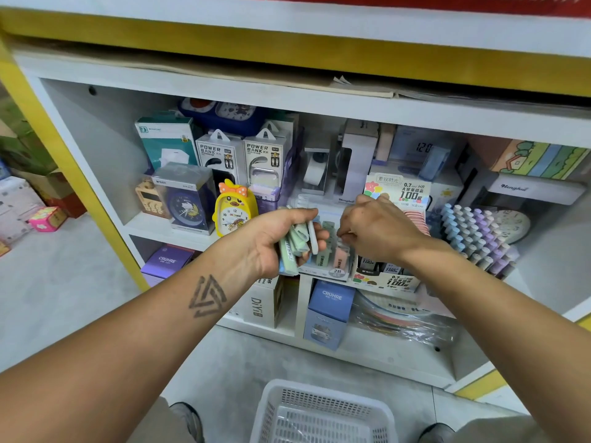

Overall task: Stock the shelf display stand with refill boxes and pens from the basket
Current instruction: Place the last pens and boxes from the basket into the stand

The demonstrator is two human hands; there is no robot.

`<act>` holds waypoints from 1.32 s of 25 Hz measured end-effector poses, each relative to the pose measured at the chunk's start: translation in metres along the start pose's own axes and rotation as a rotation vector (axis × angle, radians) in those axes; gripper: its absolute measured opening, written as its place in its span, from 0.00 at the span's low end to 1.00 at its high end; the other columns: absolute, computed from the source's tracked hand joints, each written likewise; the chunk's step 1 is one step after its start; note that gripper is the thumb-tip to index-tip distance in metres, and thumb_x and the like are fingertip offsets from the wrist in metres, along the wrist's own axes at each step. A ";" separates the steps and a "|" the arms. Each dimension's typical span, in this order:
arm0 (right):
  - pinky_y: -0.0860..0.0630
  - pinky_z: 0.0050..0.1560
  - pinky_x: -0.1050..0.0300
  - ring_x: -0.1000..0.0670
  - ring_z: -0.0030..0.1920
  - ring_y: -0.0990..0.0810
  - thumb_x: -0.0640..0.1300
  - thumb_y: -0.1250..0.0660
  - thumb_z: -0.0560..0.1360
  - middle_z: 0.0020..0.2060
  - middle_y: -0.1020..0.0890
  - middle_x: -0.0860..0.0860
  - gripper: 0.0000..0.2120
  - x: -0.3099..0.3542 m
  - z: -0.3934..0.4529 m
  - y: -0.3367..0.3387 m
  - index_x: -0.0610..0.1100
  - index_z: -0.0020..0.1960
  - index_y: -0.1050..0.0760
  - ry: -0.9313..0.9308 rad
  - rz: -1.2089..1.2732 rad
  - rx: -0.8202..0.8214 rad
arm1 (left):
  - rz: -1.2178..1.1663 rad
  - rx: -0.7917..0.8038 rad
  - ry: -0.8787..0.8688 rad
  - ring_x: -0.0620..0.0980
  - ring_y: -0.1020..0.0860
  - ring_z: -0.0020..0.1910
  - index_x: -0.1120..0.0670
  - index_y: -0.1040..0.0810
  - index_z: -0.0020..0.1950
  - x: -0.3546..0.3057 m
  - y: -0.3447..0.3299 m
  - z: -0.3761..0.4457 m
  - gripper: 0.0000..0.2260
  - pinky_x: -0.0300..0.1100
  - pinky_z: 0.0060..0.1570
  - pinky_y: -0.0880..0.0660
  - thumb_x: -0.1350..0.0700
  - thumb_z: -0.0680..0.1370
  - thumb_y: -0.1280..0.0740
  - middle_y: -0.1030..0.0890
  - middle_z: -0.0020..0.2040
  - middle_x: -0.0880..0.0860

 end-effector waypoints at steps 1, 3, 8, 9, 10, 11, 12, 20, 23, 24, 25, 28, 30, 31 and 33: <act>0.37 0.51 0.55 0.52 0.52 0.27 0.45 0.33 0.78 0.49 0.18 0.56 0.08 0.001 0.001 0.004 0.51 0.52 0.16 -0.004 0.082 -0.037 | -0.001 0.007 -0.002 0.48 0.17 0.32 0.57 0.20 0.47 0.000 -0.001 0.000 0.09 0.36 0.29 0.29 0.52 0.80 0.33 0.15 0.40 0.55; 0.32 0.49 0.62 0.60 0.49 0.22 0.47 0.32 0.79 0.48 0.17 0.60 0.10 -0.004 0.002 0.015 0.52 0.58 0.17 -0.133 0.562 -0.088 | -0.009 0.041 -0.012 0.49 0.17 0.33 0.57 0.19 0.48 -0.001 -0.006 -0.001 0.09 0.34 0.27 0.29 0.53 0.80 0.34 0.14 0.41 0.56; 0.23 0.56 0.55 0.54 0.51 0.16 0.41 0.24 0.73 0.49 0.13 0.52 0.11 0.005 -0.007 0.011 0.50 0.54 0.15 -0.171 1.259 0.165 | -0.034 0.100 -0.058 0.49 0.16 0.34 0.54 0.19 0.50 0.000 -0.014 -0.004 0.06 0.35 0.27 0.32 0.54 0.79 0.34 0.15 0.38 0.55; 0.24 0.58 0.50 0.49 0.53 0.16 0.41 0.24 0.72 0.50 0.13 0.51 0.12 0.006 -0.009 0.011 0.49 0.54 0.15 -0.184 1.288 0.188 | -0.043 0.109 -0.066 0.49 0.16 0.34 0.54 0.20 0.51 -0.001 -0.016 -0.005 0.06 0.35 0.27 0.32 0.53 0.79 0.34 0.15 0.38 0.55; 0.25 0.60 0.47 0.45 0.56 0.16 0.41 0.23 0.71 0.51 0.14 0.49 0.13 0.003 -0.009 0.010 0.48 0.55 0.15 -0.204 1.317 0.180 | -0.052 0.122 -0.073 0.50 0.16 0.35 0.55 0.19 0.51 -0.002 -0.017 -0.005 0.07 0.35 0.26 0.31 0.53 0.79 0.34 0.15 0.38 0.55; 0.25 0.61 0.44 0.43 0.56 0.17 0.41 0.23 0.70 0.51 0.14 0.48 0.14 -0.002 -0.008 0.009 0.47 0.55 0.15 -0.234 1.347 0.147 | -0.061 0.136 -0.075 0.50 0.16 0.35 0.55 0.19 0.52 -0.003 -0.018 -0.006 0.08 0.35 0.27 0.30 0.52 0.79 0.34 0.15 0.40 0.56; 0.25 0.58 0.43 0.43 0.54 0.17 0.40 0.22 0.69 0.50 0.13 0.47 0.14 -0.006 -0.008 0.010 0.45 0.55 0.16 -0.259 1.372 0.103 | -0.065 0.148 -0.074 0.50 0.15 0.37 0.56 0.18 0.51 -0.003 -0.019 -0.006 0.09 0.35 0.27 0.29 0.52 0.79 0.34 0.14 0.42 0.57; 0.23 0.60 0.45 0.46 0.52 0.15 0.46 0.20 0.62 0.48 0.13 0.45 0.26 0.001 -0.010 0.012 0.43 0.59 0.19 -0.228 1.383 0.191 | -0.102 0.147 -0.070 0.51 0.15 0.37 0.56 0.19 0.51 -0.001 -0.019 -0.002 0.08 0.35 0.25 0.30 0.53 0.79 0.33 0.16 0.38 0.56; 0.26 0.65 0.40 0.44 0.53 0.15 0.47 0.19 0.61 0.48 0.13 0.44 0.23 0.000 -0.010 0.016 0.44 0.54 0.16 -0.231 1.382 0.158 | -0.065 0.207 -0.035 0.54 0.15 0.41 0.58 0.15 0.46 0.002 -0.024 -0.002 0.09 0.33 0.24 0.30 0.53 0.76 0.32 0.15 0.43 0.60; 0.23 0.62 0.42 0.45 0.51 0.15 0.46 0.19 0.60 0.46 0.13 0.44 0.22 -0.001 -0.010 0.017 0.44 0.53 0.16 -0.236 1.376 0.150 | -0.036 0.225 -0.021 0.54 0.15 0.42 0.58 0.14 0.43 0.004 -0.026 -0.003 0.10 0.33 0.24 0.30 0.53 0.74 0.31 0.15 0.45 0.60; 0.20 0.58 0.47 0.47 0.48 0.14 0.46 0.19 0.60 0.45 0.13 0.43 0.22 -0.002 -0.010 0.018 0.43 0.52 0.16 -0.245 1.360 0.147 | -0.010 0.233 -0.012 0.53 0.15 0.43 0.58 0.13 0.41 0.006 -0.027 -0.002 0.10 0.34 0.25 0.30 0.52 0.73 0.30 0.15 0.45 0.61; 0.20 0.44 0.57 0.48 0.42 0.16 0.44 0.19 0.60 0.43 0.13 0.41 0.21 -0.008 -0.012 0.016 0.40 0.52 0.17 -0.313 1.326 0.134 | -0.013 0.212 -0.018 0.54 0.15 0.40 0.59 0.14 0.43 0.006 -0.025 -0.001 0.13 0.35 0.25 0.30 0.50 0.74 0.31 0.15 0.44 0.61; 0.20 0.43 0.58 0.49 0.41 0.16 0.40 0.20 0.63 0.42 0.13 0.42 0.18 -0.016 -0.012 0.017 0.38 0.52 0.17 -0.354 1.347 0.085 | -0.018 0.173 -0.029 0.54 0.15 0.39 0.59 0.17 0.47 0.003 -0.021 0.001 0.13 0.34 0.24 0.30 0.49 0.77 0.32 0.15 0.44 0.61; 0.19 0.42 0.59 0.49 0.39 0.16 0.37 0.21 0.65 0.40 0.13 0.43 0.16 -0.020 -0.012 0.020 0.38 0.52 0.17 -0.361 1.367 0.049 | -0.016 0.140 -0.028 0.54 0.15 0.38 0.58 0.18 0.48 0.003 -0.018 0.001 0.12 0.33 0.24 0.30 0.49 0.78 0.32 0.15 0.43 0.61; 0.18 0.40 0.60 0.49 0.37 0.16 0.32 0.24 0.69 0.37 0.14 0.44 0.12 -0.027 -0.011 0.026 0.38 0.52 0.17 -0.357 1.397 -0.026 | 0.003 0.050 -0.020 0.52 0.15 0.34 0.57 0.20 0.48 0.004 -0.011 0.004 0.10 0.33 0.25 0.31 0.50 0.79 0.33 0.15 0.40 0.59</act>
Point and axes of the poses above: each hand's wrist, its own z-axis towards the middle knuckle, its own y-axis out of the back of the hand, x = y × z, the point moved 7 cm from there along z, towards the middle knuckle
